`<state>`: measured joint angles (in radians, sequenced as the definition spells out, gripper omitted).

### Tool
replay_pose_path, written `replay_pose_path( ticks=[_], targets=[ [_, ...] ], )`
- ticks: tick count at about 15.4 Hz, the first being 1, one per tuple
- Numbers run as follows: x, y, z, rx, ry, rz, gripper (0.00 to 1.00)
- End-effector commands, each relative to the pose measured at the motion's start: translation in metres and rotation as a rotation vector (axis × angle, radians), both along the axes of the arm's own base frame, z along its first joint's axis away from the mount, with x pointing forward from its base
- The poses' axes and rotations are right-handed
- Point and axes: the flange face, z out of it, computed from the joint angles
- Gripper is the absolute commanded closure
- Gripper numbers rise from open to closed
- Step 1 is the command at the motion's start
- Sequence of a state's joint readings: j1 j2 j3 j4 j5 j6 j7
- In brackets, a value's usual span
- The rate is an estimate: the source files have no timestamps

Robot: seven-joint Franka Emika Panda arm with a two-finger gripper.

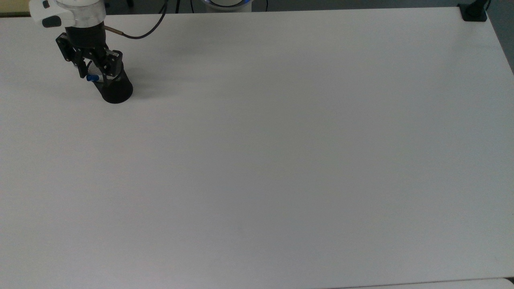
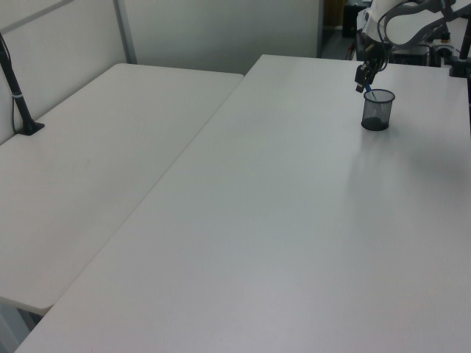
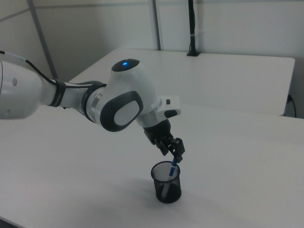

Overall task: Insert the marker
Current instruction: 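Open the gripper and raise it away from the cup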

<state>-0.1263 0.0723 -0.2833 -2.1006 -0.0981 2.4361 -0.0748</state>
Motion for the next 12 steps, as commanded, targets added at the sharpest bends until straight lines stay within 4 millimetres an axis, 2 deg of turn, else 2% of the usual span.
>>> replay_pose_path(
  ticks=[1, 3, 5, 8, 10, 12],
  targets=[
    [-0.008, 0.002, 0.007, 0.016, 0.04, 0.004, 0.24],
    [-0.004, 0.011, 0.019, 0.028, 0.063, 0.01, 0.12],
    [0.008, 0.031, 0.048, 0.052, 0.107, -0.003, 0.05],
    [0.031, 0.102, 0.11, 0.08, 0.189, 0.044, 0.0],
    [0.035, 0.14, 0.127, 0.085, 0.222, 0.078, 0.0],
    [0.037, 0.189, 0.145, 0.088, 0.256, 0.093, 0.0]
  ],
)
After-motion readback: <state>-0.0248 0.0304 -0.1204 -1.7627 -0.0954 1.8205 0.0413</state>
